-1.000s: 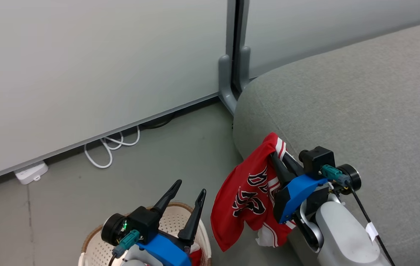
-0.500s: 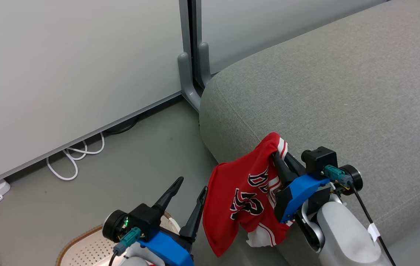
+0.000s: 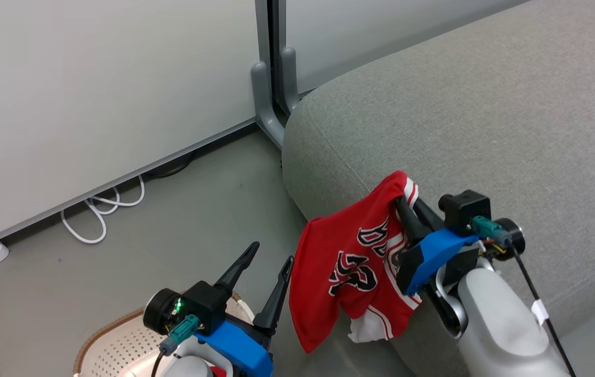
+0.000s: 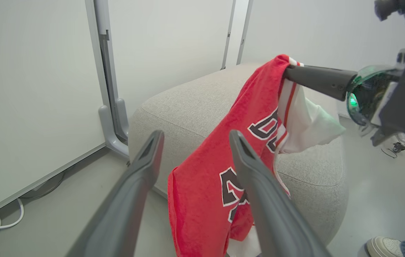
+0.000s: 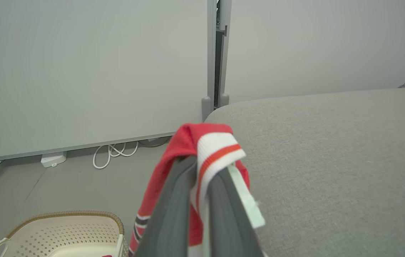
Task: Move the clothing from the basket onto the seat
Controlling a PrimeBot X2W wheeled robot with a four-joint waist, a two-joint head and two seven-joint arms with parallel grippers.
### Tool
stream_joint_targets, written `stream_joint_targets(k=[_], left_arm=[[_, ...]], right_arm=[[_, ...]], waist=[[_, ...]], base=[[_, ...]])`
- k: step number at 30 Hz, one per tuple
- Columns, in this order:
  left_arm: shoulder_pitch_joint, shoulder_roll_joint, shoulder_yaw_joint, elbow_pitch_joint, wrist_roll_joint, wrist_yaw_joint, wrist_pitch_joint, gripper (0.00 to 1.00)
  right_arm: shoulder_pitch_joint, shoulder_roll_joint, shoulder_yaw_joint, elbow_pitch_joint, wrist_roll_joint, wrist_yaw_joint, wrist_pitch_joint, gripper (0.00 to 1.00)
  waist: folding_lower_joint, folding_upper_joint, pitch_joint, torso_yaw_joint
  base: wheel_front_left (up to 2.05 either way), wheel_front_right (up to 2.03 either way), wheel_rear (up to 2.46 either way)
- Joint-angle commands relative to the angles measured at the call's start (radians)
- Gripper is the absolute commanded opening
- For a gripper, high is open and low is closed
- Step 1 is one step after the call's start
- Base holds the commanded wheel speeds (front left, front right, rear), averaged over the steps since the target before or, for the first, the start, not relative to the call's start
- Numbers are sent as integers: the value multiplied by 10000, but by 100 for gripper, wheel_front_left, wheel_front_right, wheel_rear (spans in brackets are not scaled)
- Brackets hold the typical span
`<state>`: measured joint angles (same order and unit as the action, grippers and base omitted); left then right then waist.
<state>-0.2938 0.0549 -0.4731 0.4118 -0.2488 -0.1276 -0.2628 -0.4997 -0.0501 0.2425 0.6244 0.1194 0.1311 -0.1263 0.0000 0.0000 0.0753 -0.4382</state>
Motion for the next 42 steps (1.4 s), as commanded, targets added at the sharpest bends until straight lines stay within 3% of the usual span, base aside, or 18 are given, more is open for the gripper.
stream_joint_targets(k=[1,12,20,24,32,40,41,42], left_arm=[[-118,105,47,-47,66,-33,-31,100],[-907,308,-141,-389,411,-34,-31,100],[-2236,485,-717,-499,576,-34,-31,100],[-2865,585,-864,-617,689,-34,-31,100],[-3836,704,-1087,-896,953,-34,-31,100],[-3977,637,-913,-1014,1072,30,-31,100],[-3955,628,-900,-1014,1070,29,-31,100],[-3927,621,-881,-1001,1062,28,-31,100]], right_arm=[[-324,-20,-185,-37,-160,-7,20,0],[-2546,-1386,-2419,-583,-716,-8,648,0],[-4107,-3693,-4873,-795,-875,-10,1200,0],[-4449,-4291,-6138,-686,-905,-8,1139,0],[-4088,-4359,-7534,515,-821,-10,584,0],[-4093,-4171,-7728,2325,-1308,-10,-371,0],[-4136,-4210,-7733,2440,-1347,-10,-438,8],[-4184,-4227,-7733,2542,-1398,-10,-473,42]], waist=[[0,0,116,35],[0,0,1673,487],[0,0,3413,1323],[0,0,4256,1651],[0,0,5613,2135],[0,0,5974,2357],[0,0,5947,2369],[0,0,5904,2379]], base=[[0,0,0],[0,0,0],[0,0,0],[0,0,0],[0,0,0],[0,0,0],[0,0,0],[0,0,0]])
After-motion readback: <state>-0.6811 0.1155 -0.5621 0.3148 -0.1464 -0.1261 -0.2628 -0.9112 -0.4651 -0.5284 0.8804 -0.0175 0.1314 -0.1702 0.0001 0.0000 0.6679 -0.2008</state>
